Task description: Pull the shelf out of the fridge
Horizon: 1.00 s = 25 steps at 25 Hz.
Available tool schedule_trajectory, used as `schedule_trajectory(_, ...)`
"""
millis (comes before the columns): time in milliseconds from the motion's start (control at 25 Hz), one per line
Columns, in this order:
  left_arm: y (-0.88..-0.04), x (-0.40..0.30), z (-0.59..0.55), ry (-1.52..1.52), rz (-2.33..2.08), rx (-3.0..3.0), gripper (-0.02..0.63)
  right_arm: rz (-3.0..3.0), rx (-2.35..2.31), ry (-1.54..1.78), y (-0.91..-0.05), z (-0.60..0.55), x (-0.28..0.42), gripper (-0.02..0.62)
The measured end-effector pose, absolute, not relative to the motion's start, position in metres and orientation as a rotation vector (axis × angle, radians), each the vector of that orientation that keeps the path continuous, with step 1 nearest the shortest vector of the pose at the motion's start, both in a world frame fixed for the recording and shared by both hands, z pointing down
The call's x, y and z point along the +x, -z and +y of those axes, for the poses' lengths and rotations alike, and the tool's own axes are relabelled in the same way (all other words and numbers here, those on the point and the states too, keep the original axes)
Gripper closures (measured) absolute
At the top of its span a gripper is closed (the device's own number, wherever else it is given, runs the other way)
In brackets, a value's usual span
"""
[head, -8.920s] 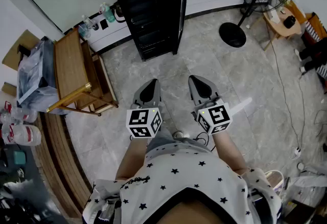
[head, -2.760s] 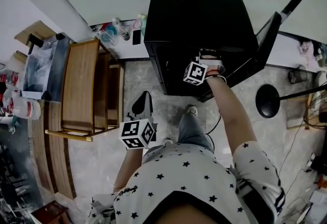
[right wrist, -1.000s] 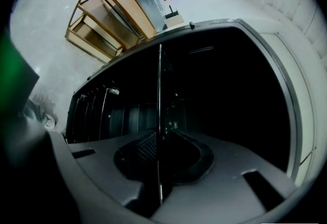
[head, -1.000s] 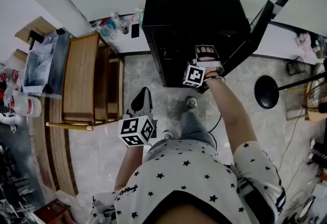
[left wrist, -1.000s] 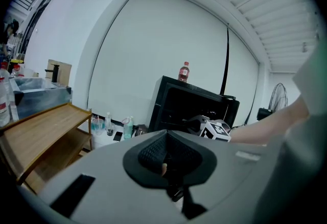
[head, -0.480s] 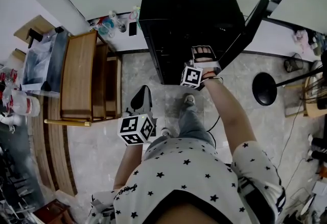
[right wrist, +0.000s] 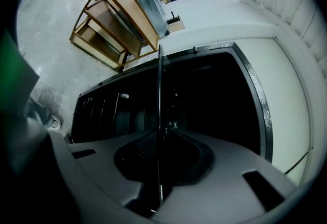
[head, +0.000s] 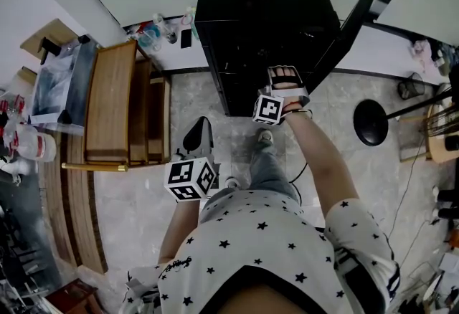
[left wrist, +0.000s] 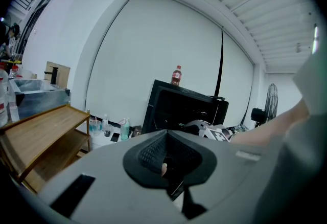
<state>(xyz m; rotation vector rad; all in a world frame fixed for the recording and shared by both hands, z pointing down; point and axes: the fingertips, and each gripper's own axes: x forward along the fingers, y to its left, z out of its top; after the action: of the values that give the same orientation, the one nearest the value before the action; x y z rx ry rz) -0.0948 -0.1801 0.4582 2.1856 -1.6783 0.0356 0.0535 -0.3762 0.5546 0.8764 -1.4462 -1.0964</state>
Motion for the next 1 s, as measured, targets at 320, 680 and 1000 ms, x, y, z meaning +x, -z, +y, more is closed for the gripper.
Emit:
schedule_trajectory(320,-0.455,-0.094,-0.170,-0.024,-1.675,2.199,0.594,-1.476,0.891,1.079,-0.552,-0.357,0.053,0.552)
schedule_trajectory(680,-0.452,-0.093,-0.164,-0.011,-1.663,2.225,0.594,-1.489,0.910,1.065,-0.549,-0.337,0.053,0.552)
schedule_trajectory(1000,-0.450,-0.093,-0.163,-0.006,-1.661,2.234,0.594,-1.498,0.912,1.055,-0.551,-0.328,0.054,0.552)
